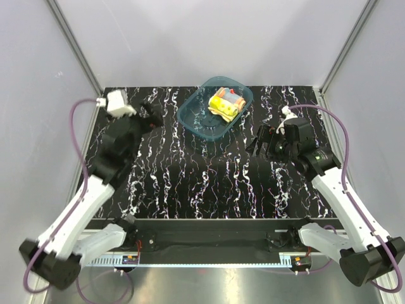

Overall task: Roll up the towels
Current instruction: Place the rolled towel into the container

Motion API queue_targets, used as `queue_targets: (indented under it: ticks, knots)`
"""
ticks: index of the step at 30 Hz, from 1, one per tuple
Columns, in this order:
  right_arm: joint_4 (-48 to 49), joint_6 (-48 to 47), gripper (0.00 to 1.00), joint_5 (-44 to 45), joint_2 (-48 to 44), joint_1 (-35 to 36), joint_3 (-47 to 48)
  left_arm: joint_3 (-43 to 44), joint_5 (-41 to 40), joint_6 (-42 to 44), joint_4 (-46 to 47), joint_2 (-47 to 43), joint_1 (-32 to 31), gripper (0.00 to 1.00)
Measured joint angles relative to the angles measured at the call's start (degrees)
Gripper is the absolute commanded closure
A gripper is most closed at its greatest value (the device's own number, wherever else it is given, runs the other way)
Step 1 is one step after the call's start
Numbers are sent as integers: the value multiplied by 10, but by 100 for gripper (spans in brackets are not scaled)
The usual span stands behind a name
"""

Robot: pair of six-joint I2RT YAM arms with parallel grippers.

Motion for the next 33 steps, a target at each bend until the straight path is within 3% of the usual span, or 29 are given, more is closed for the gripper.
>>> queue_targets:
  ticks: [6, 13, 21, 33]
  knots:
    - [30, 14, 0, -42, -9, 0, 0, -192, -91, 125, 47, -190, 7, 1]
    - [104, 45, 0, -80, -84, 0, -50, -283, -142, 177, 39, -178, 35, 1]
    - [154, 56, 0, -49, -206, -1, -136, -409, -19, 232, 127, -155, 151, 1]
    - [160, 44, 0, 17, -207, -2, -171, -451, 138, 235, 383, 51, 278, 1]
